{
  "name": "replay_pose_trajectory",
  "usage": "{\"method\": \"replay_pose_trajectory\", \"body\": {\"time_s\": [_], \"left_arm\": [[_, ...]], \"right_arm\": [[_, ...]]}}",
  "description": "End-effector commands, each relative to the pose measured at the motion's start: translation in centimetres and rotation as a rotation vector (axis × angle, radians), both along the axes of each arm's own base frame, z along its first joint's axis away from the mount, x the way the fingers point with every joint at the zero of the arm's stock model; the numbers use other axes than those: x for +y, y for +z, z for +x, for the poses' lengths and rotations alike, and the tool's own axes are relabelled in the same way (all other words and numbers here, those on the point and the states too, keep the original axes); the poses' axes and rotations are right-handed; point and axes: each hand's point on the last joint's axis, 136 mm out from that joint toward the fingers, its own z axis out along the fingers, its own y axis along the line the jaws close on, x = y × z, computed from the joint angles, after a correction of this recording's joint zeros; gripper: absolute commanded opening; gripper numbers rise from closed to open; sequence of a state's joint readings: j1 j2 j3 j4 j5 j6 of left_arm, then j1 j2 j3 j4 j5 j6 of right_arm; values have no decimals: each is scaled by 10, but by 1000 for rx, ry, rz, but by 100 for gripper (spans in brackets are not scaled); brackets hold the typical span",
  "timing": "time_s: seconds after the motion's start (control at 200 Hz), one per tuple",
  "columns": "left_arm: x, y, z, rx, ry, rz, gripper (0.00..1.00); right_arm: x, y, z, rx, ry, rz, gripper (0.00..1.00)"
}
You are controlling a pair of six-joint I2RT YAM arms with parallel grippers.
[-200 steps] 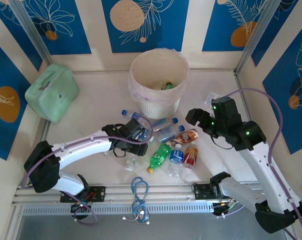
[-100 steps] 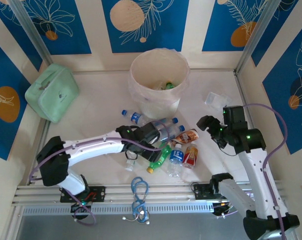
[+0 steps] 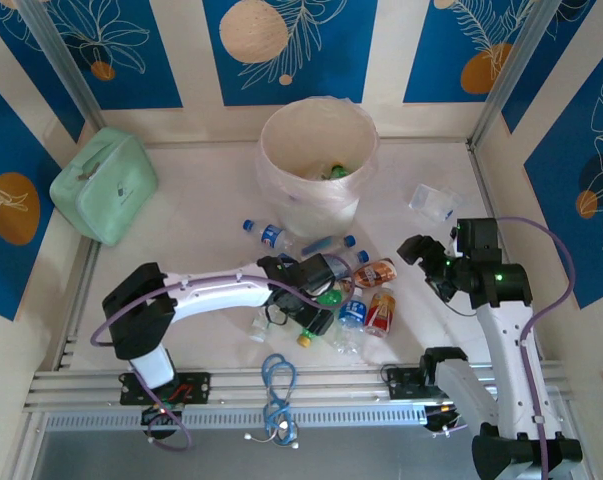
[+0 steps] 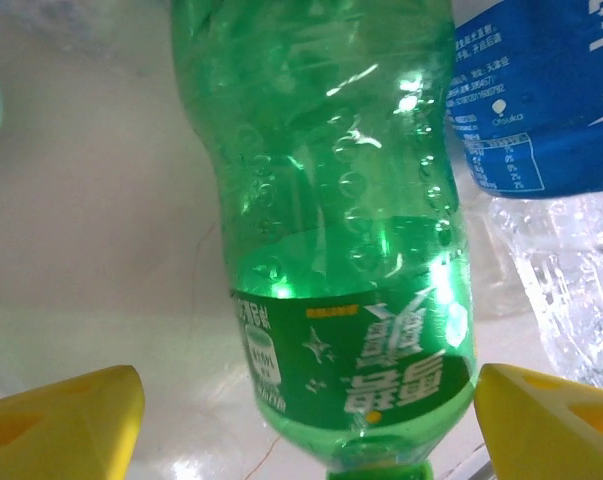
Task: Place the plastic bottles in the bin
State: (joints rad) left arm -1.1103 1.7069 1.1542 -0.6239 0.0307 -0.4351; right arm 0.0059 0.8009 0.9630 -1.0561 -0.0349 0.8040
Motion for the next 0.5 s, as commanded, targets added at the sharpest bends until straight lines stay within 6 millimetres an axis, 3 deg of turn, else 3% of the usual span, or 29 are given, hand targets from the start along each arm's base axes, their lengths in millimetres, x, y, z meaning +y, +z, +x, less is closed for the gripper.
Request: {"method": "replay_pose_trajectory", "body": {"time_s": [0.0, 0.295, 0.495], "left_arm": [[-8, -7, -6, 17, -37, 0, 85], [-22, -22, -5, 45, -27, -7, 80], [-20, -24, -5, 45, -29, 1, 75]], "right_arm": [[4, -4, -3, 14, 18, 24, 88], [4, 0, 2, 17, 24, 16, 88], [2, -4, -1, 28, 19, 9, 87]]}}
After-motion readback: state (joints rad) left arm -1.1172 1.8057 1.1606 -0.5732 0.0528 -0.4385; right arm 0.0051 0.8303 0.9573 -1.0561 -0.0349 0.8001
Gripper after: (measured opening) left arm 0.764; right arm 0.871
